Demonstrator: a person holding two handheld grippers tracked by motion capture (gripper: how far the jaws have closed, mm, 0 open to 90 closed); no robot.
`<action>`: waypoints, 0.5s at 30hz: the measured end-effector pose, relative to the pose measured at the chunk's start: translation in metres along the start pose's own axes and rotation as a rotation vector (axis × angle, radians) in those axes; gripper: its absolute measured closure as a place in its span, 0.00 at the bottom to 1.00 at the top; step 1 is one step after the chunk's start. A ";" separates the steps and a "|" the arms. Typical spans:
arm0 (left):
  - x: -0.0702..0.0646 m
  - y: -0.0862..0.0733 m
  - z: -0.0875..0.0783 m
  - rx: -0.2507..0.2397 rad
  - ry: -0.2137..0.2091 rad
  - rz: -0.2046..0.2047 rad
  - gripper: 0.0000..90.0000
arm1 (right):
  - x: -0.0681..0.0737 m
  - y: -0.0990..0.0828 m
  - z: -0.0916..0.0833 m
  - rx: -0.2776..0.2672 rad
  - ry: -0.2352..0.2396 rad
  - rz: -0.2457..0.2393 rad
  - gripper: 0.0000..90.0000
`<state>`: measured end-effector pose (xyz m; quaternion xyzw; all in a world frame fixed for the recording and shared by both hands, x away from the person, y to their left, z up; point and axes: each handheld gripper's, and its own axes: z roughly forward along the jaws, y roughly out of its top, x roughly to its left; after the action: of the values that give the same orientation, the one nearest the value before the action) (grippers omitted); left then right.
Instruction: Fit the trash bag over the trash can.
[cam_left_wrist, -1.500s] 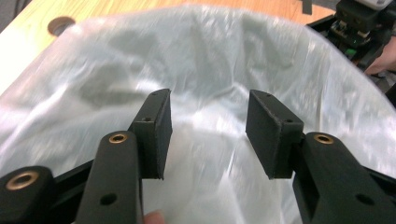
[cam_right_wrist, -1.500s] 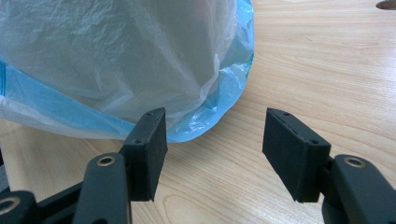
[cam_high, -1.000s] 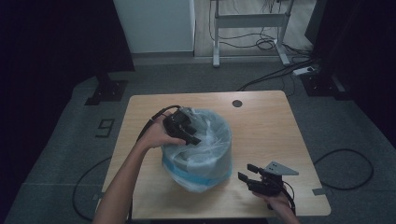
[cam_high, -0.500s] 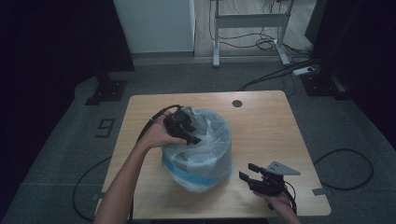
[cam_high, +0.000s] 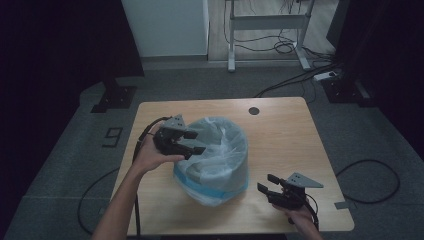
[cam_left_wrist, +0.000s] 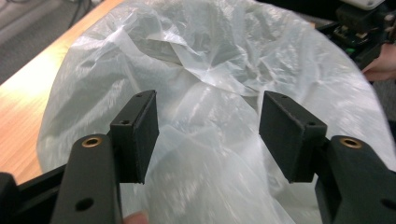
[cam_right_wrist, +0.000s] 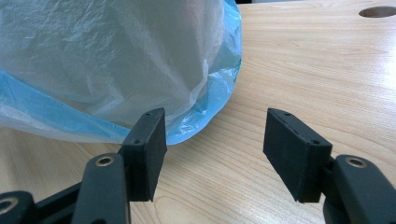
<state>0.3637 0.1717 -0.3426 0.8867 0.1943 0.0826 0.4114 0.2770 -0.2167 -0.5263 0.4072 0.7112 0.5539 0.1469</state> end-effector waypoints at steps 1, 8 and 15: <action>-0.002 -0.003 -0.003 -0.007 0.002 0.000 0.41 | 0.000 0.000 -0.001 0.000 -0.002 0.000 0.43; -0.011 -0.032 -0.020 -0.084 0.029 -0.021 0.41 | -0.004 -0.001 -0.003 -0.005 -0.025 0.011 0.43; -0.017 -0.067 -0.037 -0.168 0.046 -0.064 0.41 | -0.006 -0.004 -0.005 0.001 -0.048 0.010 0.43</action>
<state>0.3183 0.2300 -0.3695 0.8401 0.2243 0.1060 0.4823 0.2765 -0.2247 -0.5297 0.4238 0.7057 0.5445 0.1611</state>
